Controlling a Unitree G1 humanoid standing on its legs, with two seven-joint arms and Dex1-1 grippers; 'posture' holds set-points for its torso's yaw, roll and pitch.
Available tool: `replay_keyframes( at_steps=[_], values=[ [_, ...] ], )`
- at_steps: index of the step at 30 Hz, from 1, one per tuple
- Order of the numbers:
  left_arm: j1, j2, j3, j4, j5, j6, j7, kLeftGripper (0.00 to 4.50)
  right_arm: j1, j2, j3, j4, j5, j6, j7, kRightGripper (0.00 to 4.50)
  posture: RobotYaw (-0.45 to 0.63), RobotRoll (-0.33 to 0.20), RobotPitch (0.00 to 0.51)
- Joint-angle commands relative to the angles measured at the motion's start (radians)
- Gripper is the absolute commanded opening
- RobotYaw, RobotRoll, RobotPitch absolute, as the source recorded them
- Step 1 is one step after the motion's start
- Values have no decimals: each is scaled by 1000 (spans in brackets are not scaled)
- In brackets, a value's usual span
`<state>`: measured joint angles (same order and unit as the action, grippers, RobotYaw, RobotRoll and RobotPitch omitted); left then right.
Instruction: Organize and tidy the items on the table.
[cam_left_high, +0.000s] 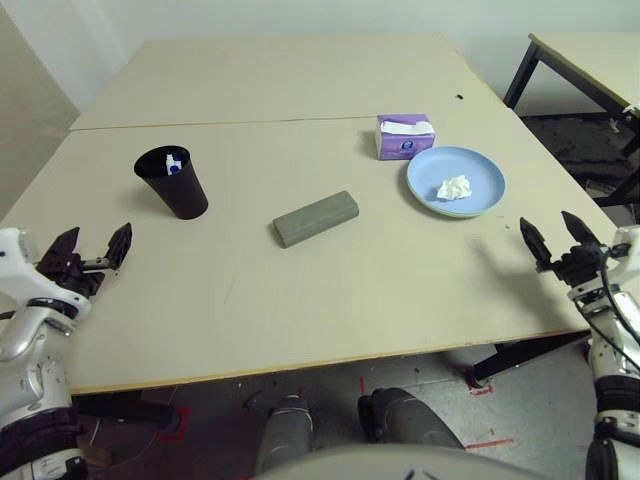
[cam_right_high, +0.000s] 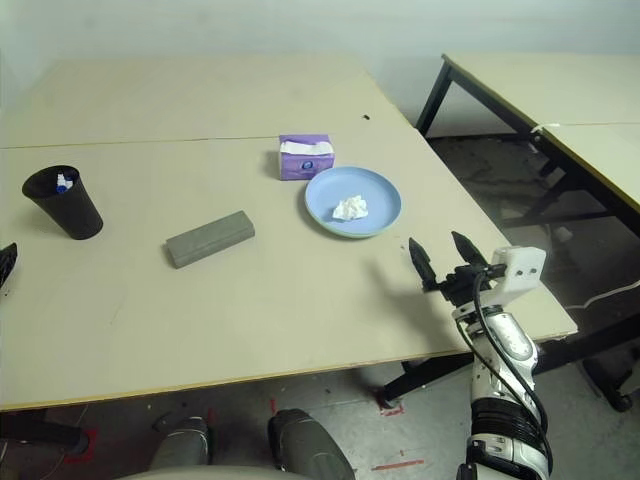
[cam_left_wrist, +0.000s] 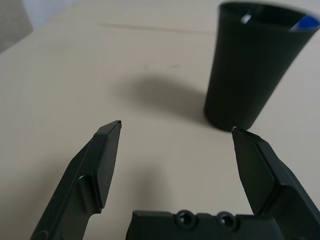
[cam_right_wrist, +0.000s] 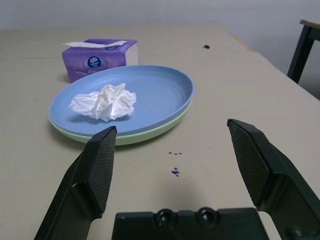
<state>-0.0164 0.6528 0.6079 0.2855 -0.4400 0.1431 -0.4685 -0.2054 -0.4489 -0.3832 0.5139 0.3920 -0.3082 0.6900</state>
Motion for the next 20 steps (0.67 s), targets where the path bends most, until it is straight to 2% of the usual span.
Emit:
replay_keyframes(
  at_steps=[1,7,11,16,20],
  values=[
    [-22,32,-19,28,25,12,-10,4479,-7,10,16,21,-16,-15,-2,4500,-42,0,113],
    [-51,72,-36,81,47,8,-47,4479,-17,37,45,-38,-39,-4,-41,4500,-28,0,129],
    [-47,85,-27,55,42,24,-55,4479,-20,55,75,-115,-50,37,-77,4500,6,0,150],
    [-10,76,-1,-2,24,35,-55,4479,-9,75,99,-190,-50,73,-110,4500,5,0,148],
    [-32,66,-12,-10,23,35,-52,4479,11,91,107,-256,-45,105,-139,4500,4,0,141]
  ],
)
